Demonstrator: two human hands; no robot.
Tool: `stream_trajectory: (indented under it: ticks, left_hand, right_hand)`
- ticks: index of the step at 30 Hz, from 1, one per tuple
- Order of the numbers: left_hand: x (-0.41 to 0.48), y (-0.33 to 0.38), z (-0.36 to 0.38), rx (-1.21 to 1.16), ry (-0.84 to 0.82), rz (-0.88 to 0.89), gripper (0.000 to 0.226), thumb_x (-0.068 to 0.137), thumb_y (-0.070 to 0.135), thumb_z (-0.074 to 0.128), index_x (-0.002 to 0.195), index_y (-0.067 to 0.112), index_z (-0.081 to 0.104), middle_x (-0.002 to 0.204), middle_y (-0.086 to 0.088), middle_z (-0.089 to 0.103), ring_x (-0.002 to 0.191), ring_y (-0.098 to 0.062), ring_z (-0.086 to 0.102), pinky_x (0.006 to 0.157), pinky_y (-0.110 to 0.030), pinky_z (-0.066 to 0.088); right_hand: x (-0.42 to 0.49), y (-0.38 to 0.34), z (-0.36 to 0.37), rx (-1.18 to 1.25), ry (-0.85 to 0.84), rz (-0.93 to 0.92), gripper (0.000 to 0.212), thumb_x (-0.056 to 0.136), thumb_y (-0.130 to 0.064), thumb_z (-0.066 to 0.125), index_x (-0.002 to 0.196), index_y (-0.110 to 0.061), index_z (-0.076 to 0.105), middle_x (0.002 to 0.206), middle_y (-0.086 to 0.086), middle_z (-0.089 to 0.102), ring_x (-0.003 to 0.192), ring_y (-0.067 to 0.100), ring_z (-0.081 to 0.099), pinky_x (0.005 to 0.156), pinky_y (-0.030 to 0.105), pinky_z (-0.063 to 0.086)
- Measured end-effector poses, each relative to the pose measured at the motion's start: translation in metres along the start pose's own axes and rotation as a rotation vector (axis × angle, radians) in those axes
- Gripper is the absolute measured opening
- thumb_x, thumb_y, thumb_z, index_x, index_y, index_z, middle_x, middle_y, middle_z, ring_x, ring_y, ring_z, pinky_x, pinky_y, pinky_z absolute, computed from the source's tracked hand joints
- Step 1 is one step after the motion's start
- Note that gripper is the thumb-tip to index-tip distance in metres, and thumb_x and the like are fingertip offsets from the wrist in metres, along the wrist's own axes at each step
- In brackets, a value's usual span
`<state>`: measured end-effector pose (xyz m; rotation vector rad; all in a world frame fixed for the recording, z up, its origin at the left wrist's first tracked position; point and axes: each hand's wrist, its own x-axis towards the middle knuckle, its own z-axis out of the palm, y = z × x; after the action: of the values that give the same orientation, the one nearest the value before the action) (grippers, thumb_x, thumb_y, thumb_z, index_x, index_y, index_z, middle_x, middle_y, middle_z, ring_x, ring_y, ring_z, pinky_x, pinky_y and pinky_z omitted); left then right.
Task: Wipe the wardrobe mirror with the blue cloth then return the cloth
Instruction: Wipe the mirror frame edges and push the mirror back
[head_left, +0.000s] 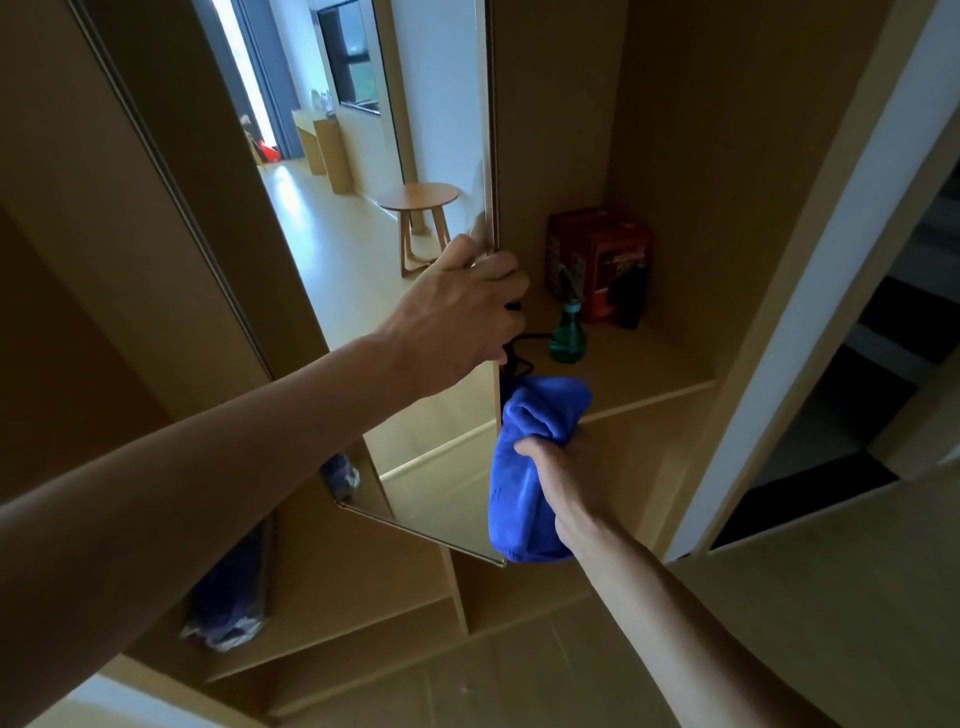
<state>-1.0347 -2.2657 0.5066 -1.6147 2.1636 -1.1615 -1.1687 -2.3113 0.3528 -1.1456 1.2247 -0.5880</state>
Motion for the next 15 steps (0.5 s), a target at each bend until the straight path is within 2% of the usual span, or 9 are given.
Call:
stream_trajectory:
  ticks: [2,4,6,8,10,12,14,15]
  left_hand:
    - [0.003,-0.005,-0.005,0.021,0.010,0.008,0.024,0.095,0.048,0.057,0.107,0.031,0.068,0.121,0.005,0.058,0.126,-0.021,0.048,0.095,-0.038,0.023]
    - [0.005,-0.010,-0.010,0.040,0.015,0.005,0.027,0.093,0.051,0.056,0.108,0.032,0.069,0.120,0.005,0.058,0.124,-0.021,0.049,0.092,-0.038,0.021]
    - [0.007,-0.017,-0.018,0.080,0.028,-0.004,0.029,0.092,0.054,0.056,0.108,0.033,0.070,0.119,0.006,0.059,0.121,-0.020,0.050,0.091,-0.038,0.021]
    - [0.010,-0.024,-0.025,0.104,0.038,-0.008,0.033,0.092,0.056,0.055,0.109,0.033,0.070,0.118,0.007,0.059,0.120,-0.020,0.050,0.091,-0.037,0.022]
    - [0.012,-0.032,-0.031,0.125,0.041,-0.016,0.035,0.094,0.058,0.054,0.112,0.032,0.069,0.118,0.007,0.059,0.121,-0.019,0.049,0.091,-0.037,0.023]
    - [0.013,-0.037,-0.037,0.158,0.045,-0.027,0.034,0.095,0.056,0.053,0.114,0.033,0.068,0.119,0.007,0.058,0.122,-0.019,0.049,0.093,-0.038,0.025]
    - [0.014,-0.042,-0.041,0.171,0.048,-0.031,0.031,0.097,0.050,0.051,0.118,0.033,0.066,0.124,0.005,0.057,0.125,-0.020,0.047,0.097,-0.040,0.031]
    - [0.015,-0.044,-0.043,0.165,0.049,-0.031,0.030,0.098,0.048,0.051,0.120,0.033,0.065,0.127,0.004,0.056,0.127,-0.021,0.046,0.098,-0.041,0.033]
  right_hand:
    - [-0.012,-0.022,-0.004,0.024,-0.003,-0.064,0.022,0.095,-0.018,0.058,0.078,-0.011,0.048,0.078,0.006,0.051,0.086,0.023,0.055,0.078,0.033,0.042]
    - [-0.027,-0.037,-0.008,0.085,0.013,-0.258,0.009,0.087,-0.014,0.067,0.094,-0.012,0.063,0.093,0.008,0.068,0.090,0.023,0.065,0.084,0.041,0.052]
    - [-0.040,-0.049,-0.014,0.146,-0.010,-0.363,0.019,0.084,-0.010,0.069,0.101,-0.018,0.067,0.101,0.007,0.073,0.090,0.020,0.068,0.085,0.041,0.056]
    - [-0.042,-0.061,-0.013,0.146,-0.034,-0.393,0.019,0.087,-0.009,0.068,0.100,-0.023,0.066,0.101,0.008,0.072,0.090,0.019,0.068,0.086,0.041,0.056]
    - [-0.035,-0.070,-0.011,0.116,-0.050,-0.299,0.017,0.098,-0.015,0.058,0.114,-0.018,0.063,0.095,0.015,0.064,0.096,0.020,0.060,0.096,0.041,0.049]
    - [-0.024,-0.057,-0.018,0.156,-0.090,-0.165,0.040,0.104,-0.028,0.050,0.134,-0.001,0.052,0.102,0.015,0.056,0.107,0.023,0.050,0.105,0.038,0.038]
    - [-0.021,-0.048,-0.010,0.153,-0.012,-0.081,0.050,0.099,-0.034,0.058,0.137,-0.003,0.051,0.124,0.014,0.058,0.120,0.027,0.052,0.111,0.041,0.036]
    - [-0.022,-0.044,-0.007,0.106,0.035,-0.079,0.048,0.094,-0.035,0.065,0.132,-0.008,0.056,0.126,0.012,0.061,0.119,0.029,0.055,0.111,0.045,0.038]
